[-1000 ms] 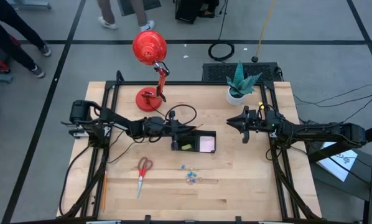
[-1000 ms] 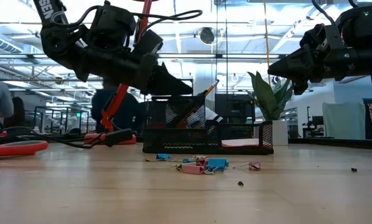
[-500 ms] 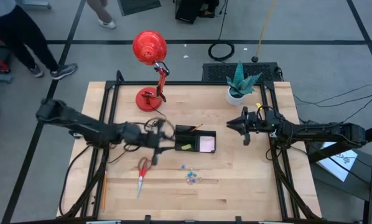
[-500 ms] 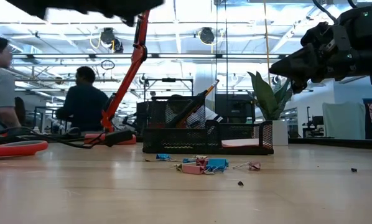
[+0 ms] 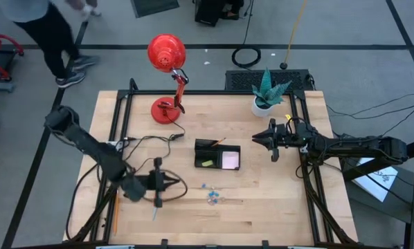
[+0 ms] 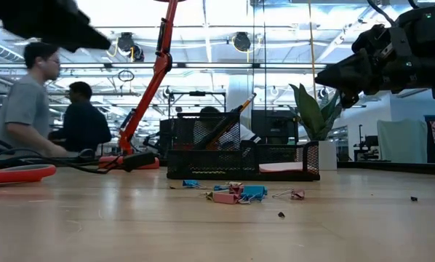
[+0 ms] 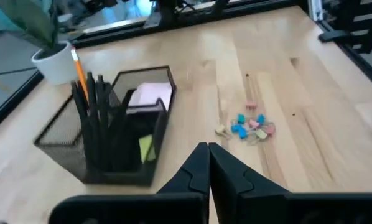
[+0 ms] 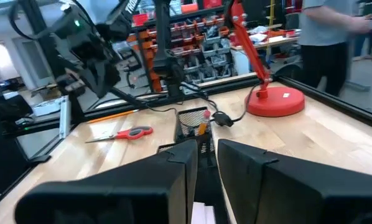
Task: Pick and place office supplies into organizer
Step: Put the red scissors into the black desk organizer
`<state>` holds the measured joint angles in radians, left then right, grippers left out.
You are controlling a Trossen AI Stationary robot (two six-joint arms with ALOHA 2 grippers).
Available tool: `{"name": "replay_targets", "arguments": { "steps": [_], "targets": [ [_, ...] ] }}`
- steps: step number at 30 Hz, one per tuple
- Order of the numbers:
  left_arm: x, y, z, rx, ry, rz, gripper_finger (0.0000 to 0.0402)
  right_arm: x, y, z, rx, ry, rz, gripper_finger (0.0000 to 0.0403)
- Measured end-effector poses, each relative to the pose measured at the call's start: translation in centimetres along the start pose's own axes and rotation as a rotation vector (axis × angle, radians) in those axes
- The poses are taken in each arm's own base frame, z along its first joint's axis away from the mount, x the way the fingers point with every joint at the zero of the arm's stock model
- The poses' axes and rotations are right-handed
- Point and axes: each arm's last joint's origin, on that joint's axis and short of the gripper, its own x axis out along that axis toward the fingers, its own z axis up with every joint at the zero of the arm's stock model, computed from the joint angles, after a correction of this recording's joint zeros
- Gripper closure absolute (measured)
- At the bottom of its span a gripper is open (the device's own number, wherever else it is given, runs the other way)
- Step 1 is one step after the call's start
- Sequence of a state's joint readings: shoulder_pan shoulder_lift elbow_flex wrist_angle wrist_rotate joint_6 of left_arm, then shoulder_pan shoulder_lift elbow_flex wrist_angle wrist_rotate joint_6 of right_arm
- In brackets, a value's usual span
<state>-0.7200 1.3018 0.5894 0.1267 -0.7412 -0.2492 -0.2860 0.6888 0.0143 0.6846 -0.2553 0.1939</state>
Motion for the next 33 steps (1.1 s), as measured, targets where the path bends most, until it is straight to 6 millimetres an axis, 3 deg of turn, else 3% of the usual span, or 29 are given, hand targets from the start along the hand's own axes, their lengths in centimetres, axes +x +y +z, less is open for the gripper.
{"name": "replay_targets", "arguments": {
  "steps": [4,8,10,18,27,33],
  "targets": [
    [0.0,-1.1,-3.1,-0.005,0.024,0.108,0.0399,0.1,0.5,0.0,-0.005,0.013,0.076,0.0344],
    [0.0,-0.8,-5.2,-0.077,0.031,0.167,0.0396,0.3,1.8,-0.3,-0.064,0.046,0.176,0.0344],
    [0.0,-0.5,-5.7,-0.106,0.029,0.188,0.0398,0.4,2.6,-0.7,-0.113,0.069,0.213,0.0344],
    [0.1,-0.1,-6.0,-0.07,0.008,0.217,0.0396,2.1,6.3,1.9,-0.224,0.07,0.236,0.0344],
    [-0.2,0.3,-5.4,-0.036,-0.076,0.365,0.0398,8.3,11.1,3.7,-0.31,0.249,0.234,0.0335],
    [-1.6,0.6,-4.3,-0.092,-0.17,0.442,0.0383,13.3,13.2,2.3,-0.379,0.343,0.282,0.0264]
  ]
}}
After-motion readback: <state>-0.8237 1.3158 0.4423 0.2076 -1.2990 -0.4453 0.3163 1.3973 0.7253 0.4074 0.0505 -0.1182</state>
